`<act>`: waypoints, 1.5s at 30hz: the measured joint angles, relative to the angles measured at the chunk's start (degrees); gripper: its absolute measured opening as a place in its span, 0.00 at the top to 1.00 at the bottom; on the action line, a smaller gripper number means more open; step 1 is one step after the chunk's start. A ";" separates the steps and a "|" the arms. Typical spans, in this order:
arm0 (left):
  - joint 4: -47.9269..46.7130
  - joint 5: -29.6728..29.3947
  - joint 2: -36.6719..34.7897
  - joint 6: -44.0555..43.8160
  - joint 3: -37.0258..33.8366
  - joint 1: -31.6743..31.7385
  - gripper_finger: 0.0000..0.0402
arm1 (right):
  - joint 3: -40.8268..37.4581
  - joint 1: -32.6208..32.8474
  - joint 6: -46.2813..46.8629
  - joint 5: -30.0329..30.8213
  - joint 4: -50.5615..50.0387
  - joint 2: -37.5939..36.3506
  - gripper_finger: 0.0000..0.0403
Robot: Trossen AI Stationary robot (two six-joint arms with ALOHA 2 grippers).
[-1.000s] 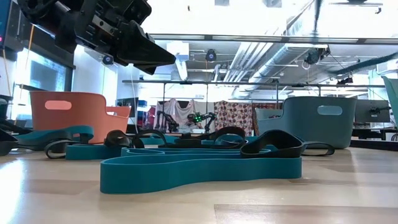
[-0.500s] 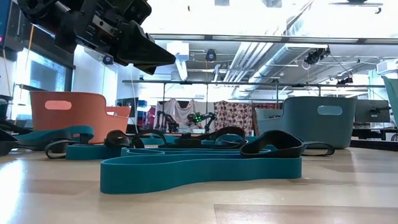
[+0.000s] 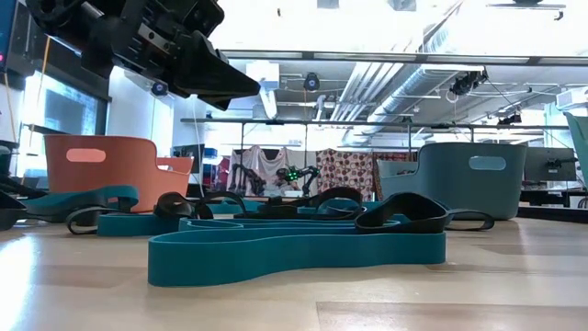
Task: Sort rubber bands into baskets
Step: Put the blue rubber band into the green bin, then adjust the green bin on the table
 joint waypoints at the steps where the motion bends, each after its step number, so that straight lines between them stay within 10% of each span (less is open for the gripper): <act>1: 0.00 -0.01 0.00 0.01 0.00 0.00 1.00 | -1.13 -0.05 -0.47 0.04 2.59 0.01 0.99; 14: 0.02 -0.91 0.00 -0.13 0.00 -0.04 1.00 | -0.72 -1.63 -0.72 3.52 -1.53 0.00 0.68; 24: -0.02 -0.97 0.00 -0.15 0.00 -0.04 1.00 | -3.43 -6.86 -0.77 9.33 -6.60 0.00 0.98; 45: -0.02 -1.41 0.00 -0.16 0.00 -0.04 1.00 | -5.57 -8.72 -12.16 19.88 1.08 0.00 0.99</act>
